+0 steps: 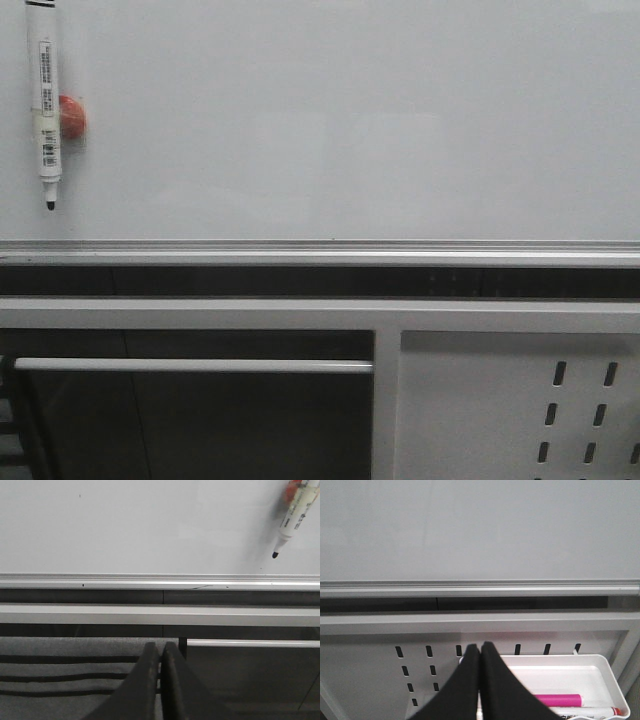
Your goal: Write number 1 on whiteboard
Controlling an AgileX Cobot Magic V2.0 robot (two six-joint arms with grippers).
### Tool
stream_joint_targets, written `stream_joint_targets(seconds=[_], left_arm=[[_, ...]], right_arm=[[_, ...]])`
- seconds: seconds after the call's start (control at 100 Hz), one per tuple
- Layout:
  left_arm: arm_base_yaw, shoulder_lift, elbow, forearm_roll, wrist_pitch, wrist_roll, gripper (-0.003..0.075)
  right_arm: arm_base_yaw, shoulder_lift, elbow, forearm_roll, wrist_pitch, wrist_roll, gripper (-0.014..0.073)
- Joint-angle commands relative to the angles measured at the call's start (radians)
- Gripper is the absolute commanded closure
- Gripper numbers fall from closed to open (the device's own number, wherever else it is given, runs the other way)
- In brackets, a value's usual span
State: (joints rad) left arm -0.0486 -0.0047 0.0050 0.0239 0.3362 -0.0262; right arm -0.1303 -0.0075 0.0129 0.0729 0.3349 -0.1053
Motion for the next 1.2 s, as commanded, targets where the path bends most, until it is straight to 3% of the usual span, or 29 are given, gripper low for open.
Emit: stream_joint_targets(seconds=[0.0,0.6,0.7,0.85,1.01,1.19], left_arm=[[-0.010,-0.027,0.023,-0.011,-0.066,-0.007,0.0738],[-0.010,-0.027,0.023,-0.011,-0.066,-0.007,0.0738],[-0.010,-0.027,0.023,-0.014,-0.084,-0.007,0.0738],[-0.010,-0.027,0.023,-0.032,-0.329,-0.007,0.0738],[-0.010,-0.027,0.023,-0.032,-0.650,-0.007,0.0738],[-0.010,-0.027,0.023,-0.032,-0.786,-0.007,0.0738]], right_arm=[[0.002,-0.023,0.028,0.006,-0.036,-0.004,0.0644],[0.002,-0.023,0.028,-0.051,-0.036,-0.004,0.0644],[0.002,-0.023,0.028,-0.051,-0.119,-0.004,0.0644],[0.002,-0.023,0.028,0.054,-0.417,-0.004,0.0644],[0.002,-0.023,0.028,0.054,-0.590,-0.004,0.0644],[0.002,-0.023,0.028,0.054,-0.781,-0.004,0.0644]])
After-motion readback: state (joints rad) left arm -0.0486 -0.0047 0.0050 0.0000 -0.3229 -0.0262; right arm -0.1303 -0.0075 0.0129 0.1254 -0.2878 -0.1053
